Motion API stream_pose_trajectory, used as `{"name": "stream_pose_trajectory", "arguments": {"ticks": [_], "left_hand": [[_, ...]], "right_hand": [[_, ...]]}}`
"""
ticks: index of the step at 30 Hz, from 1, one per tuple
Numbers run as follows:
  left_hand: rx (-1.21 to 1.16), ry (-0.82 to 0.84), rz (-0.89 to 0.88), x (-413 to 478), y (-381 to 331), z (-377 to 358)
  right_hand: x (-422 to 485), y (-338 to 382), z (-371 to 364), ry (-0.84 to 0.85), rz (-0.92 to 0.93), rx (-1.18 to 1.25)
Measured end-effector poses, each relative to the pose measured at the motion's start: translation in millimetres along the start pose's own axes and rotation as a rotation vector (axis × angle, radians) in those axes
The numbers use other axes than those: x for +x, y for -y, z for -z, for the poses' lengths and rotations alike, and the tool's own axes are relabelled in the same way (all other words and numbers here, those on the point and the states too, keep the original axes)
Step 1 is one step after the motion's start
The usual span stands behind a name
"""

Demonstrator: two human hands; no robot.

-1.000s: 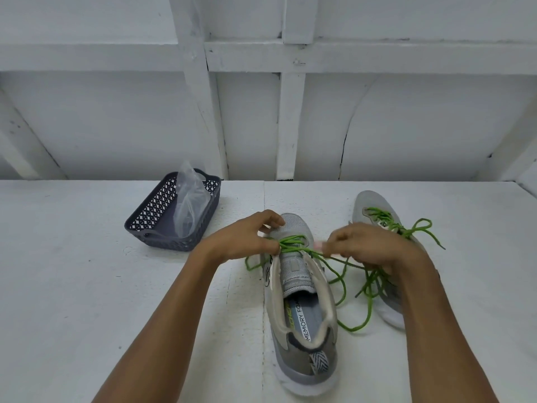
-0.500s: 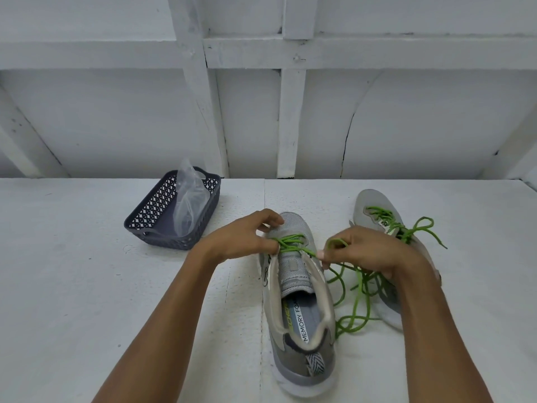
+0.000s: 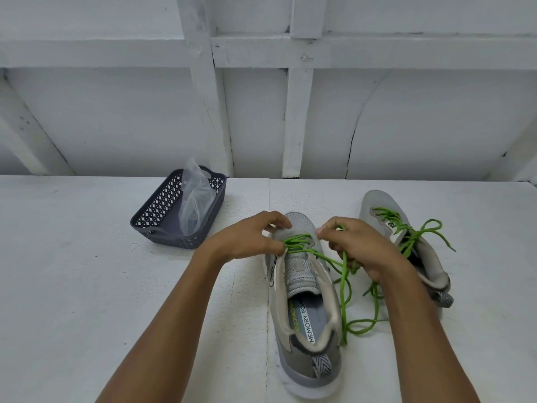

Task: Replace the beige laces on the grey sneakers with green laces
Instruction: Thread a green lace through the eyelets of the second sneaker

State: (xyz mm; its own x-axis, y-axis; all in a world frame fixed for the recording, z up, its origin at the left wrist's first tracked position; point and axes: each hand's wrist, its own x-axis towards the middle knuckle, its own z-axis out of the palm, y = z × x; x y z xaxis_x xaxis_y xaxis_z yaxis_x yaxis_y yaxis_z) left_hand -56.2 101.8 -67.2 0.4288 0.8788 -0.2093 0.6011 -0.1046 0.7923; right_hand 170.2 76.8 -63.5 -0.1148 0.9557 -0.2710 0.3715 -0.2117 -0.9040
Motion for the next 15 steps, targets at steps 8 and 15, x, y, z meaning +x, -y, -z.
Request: {"name": "stream_pose_trajectory", "arguments": {"ticks": [8, 15], "left_hand": [[0.282, -0.064, -0.153, 15, -14, -4], [0.394, -0.024, -0.213, 23, -26, -13]], "right_hand": [[-5, 5, -10, 0.027, -0.091, -0.297], [-12, 14, -1, 0.004, -0.126, -0.097]]}}
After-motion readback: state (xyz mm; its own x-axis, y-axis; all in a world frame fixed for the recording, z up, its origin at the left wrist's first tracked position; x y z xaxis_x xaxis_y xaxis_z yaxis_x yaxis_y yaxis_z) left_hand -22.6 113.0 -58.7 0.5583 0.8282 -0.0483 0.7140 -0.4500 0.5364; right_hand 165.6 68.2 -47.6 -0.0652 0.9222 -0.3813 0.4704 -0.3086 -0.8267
